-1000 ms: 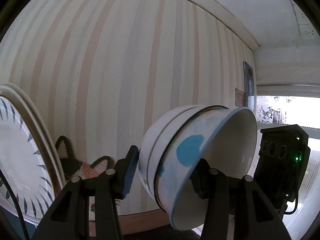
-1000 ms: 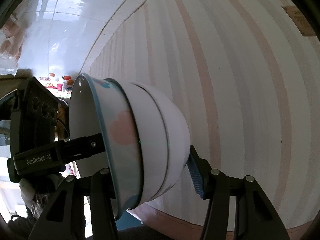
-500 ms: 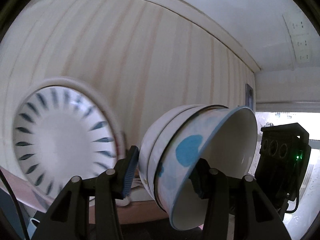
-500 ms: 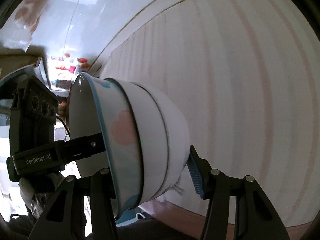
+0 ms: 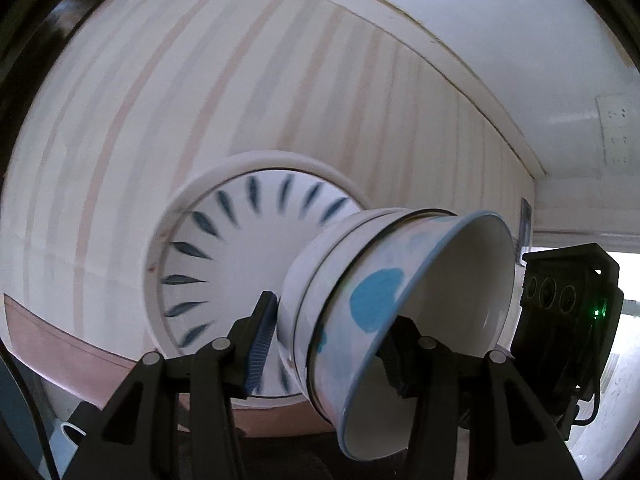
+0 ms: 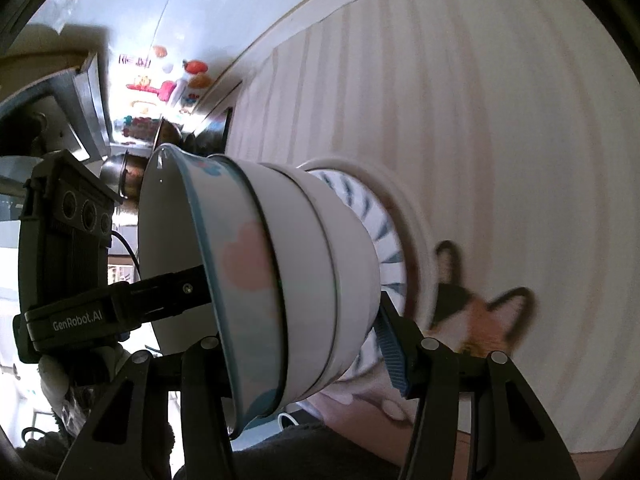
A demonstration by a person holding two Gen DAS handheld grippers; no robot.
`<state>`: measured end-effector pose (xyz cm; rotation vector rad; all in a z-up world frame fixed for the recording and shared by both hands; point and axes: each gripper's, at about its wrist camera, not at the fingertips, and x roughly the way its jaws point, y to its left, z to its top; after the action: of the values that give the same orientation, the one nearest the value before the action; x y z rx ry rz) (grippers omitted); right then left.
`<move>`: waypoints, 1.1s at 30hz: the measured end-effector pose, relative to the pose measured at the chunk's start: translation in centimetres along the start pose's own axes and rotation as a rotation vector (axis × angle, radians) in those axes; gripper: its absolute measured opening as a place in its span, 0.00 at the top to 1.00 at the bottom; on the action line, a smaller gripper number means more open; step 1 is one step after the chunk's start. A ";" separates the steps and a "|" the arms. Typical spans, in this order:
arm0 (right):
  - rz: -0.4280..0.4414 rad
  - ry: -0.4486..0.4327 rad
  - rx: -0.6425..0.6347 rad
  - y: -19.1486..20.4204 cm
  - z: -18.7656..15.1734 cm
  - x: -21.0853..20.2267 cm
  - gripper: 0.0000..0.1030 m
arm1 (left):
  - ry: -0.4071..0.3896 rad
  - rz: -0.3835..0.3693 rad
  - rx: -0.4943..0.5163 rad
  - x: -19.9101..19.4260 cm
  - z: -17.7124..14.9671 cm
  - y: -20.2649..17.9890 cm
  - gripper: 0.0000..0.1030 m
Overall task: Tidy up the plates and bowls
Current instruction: 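Lower the bowl stack onto the blue-leaf plate stack and open the right gripper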
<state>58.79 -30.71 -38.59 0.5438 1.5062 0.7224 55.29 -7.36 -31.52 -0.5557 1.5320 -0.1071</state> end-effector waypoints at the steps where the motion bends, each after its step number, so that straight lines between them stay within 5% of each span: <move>1: -0.001 0.009 0.000 0.3 0.1 0.8 0.46 | 0.002 0.002 -0.004 0.0 0.0 0.5 0.56; 15: -0.033 0.036 0.020 2.1 1.2 6.0 0.46 | 0.034 -0.010 -0.033 0.7 1.1 4.4 0.56; 33: -0.069 0.039 0.033 2.5 1.8 7.1 0.46 | 0.044 0.004 -0.017 1.6 1.1 3.8 0.56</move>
<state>59.86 -23.69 -41.72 0.5025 1.5684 0.6586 55.43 -4.35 -34.60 -0.5665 1.5780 -0.1037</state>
